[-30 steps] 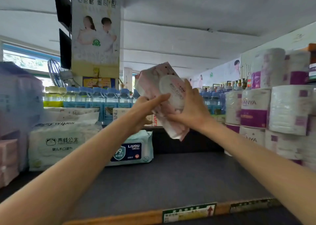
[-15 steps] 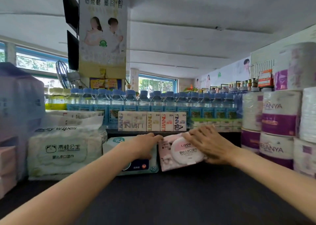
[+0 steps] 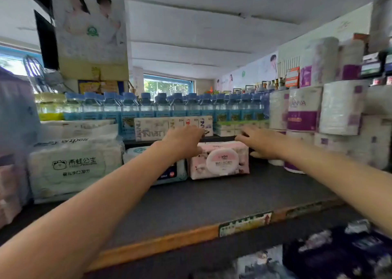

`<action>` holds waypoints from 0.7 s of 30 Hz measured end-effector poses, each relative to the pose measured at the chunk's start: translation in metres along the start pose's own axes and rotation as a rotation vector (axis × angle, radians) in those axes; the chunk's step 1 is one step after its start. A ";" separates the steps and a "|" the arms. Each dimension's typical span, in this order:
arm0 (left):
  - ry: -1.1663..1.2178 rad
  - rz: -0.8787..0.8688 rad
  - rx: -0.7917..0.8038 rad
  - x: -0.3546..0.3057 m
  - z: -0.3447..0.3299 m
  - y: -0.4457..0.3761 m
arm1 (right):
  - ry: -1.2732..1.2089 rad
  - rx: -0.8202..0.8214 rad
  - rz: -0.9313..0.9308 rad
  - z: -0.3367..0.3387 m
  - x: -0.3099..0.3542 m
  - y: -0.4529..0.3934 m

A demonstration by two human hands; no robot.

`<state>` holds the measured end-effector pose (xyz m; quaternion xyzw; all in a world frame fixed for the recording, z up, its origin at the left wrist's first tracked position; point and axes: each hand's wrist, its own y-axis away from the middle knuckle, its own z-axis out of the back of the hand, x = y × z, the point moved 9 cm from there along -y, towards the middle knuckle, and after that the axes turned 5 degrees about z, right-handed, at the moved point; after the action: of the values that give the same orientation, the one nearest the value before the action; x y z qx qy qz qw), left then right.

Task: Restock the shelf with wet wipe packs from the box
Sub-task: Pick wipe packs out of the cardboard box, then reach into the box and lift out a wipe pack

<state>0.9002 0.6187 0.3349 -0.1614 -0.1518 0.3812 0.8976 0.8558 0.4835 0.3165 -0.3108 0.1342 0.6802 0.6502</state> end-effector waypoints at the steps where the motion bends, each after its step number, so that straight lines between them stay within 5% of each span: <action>1: 0.035 -0.033 -0.043 -0.012 0.009 0.007 | -0.018 -0.008 -0.027 0.008 -0.001 0.018; 6: 0.388 -0.234 -0.198 -0.103 0.044 0.055 | -0.166 -0.116 -0.201 0.040 -0.001 0.137; 9: 0.563 -0.428 -0.231 -0.187 0.050 0.102 | -0.280 -0.026 -0.374 0.038 0.003 0.241; 15: 0.654 -0.863 0.198 -0.395 -0.021 0.244 | -0.545 0.387 -0.877 -0.020 0.046 0.514; 21: 0.567 -1.235 0.457 -0.559 -0.056 0.435 | -0.652 0.537 -1.373 -0.034 0.137 0.785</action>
<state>0.2755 0.4851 0.0251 0.0533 0.1071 -0.2308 0.9656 0.1098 0.4802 0.0347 0.0569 -0.1244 0.1299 0.9820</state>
